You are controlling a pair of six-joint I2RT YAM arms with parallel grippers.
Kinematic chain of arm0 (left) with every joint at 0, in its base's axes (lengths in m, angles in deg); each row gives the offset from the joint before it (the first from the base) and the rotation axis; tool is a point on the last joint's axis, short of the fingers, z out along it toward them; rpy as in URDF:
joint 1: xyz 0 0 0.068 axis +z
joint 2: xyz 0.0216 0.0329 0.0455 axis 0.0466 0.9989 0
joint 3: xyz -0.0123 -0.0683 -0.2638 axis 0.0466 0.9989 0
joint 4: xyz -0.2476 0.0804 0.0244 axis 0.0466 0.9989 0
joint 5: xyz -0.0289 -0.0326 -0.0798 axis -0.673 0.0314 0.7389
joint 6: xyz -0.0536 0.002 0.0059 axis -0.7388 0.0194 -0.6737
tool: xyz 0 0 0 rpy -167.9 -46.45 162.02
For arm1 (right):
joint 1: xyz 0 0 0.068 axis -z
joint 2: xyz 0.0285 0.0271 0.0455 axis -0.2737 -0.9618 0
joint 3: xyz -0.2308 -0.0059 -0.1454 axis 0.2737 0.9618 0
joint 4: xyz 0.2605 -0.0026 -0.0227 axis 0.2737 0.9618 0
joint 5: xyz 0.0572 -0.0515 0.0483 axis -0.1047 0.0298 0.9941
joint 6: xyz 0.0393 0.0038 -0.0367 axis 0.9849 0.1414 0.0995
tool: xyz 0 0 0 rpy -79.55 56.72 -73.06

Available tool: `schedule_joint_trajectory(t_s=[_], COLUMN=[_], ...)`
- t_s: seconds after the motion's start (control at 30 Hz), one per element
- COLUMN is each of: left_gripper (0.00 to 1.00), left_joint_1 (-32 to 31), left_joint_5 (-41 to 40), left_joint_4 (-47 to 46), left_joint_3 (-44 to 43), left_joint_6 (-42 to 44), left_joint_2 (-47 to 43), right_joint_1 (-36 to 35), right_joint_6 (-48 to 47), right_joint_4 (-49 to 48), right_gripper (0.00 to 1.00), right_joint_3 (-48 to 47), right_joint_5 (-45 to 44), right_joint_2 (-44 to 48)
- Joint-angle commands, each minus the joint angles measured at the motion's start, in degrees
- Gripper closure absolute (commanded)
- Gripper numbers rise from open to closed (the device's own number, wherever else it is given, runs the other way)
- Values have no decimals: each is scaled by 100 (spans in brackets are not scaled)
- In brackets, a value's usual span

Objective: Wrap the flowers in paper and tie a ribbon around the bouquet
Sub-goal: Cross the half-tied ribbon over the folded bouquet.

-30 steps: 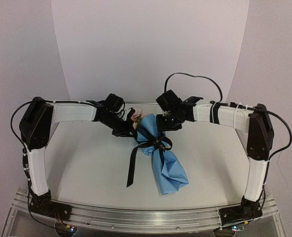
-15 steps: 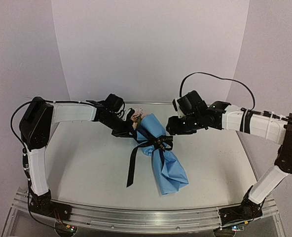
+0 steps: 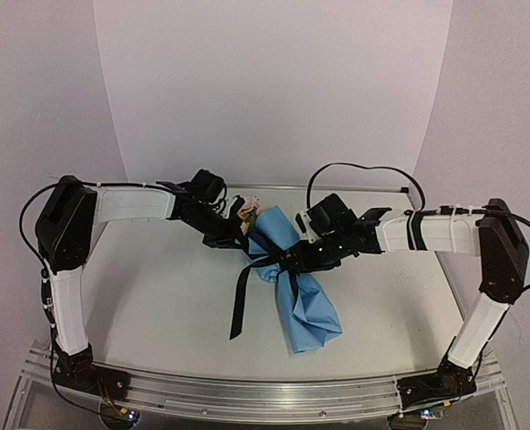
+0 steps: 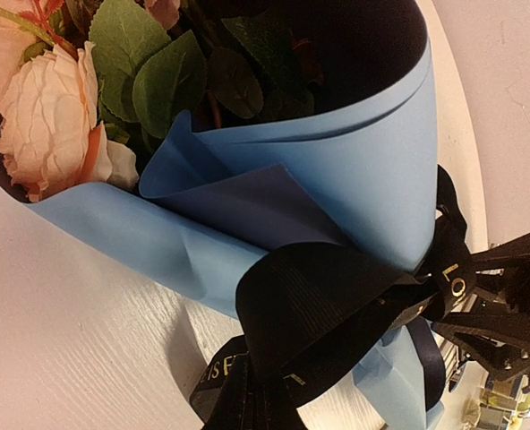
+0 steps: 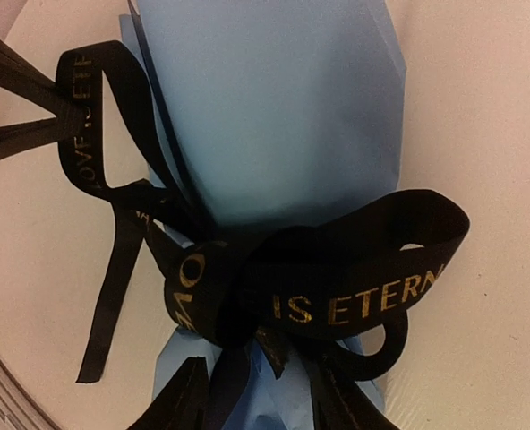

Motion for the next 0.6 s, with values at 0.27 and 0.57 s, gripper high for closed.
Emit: schedule_joint_trajectory(t_s=[0.27,0.57], left_gripper=[99,96], left_joint_1=[-11,-10], left_joint_5=[-46,-137], left_joint_4=[-50,-393], left_joint_3=[-227,101], left_joint_6=[-33,-314], left_joint_2=[-21,-196], right_joint_1=[-11,-12], right_joint_6=[-67,74], right_joint_4=[-294,-288], right_gripper=[65,94], right_joint_3=[-304,-246], right_joint_5=[-206,-398], right_joint_2=[-438,-191])
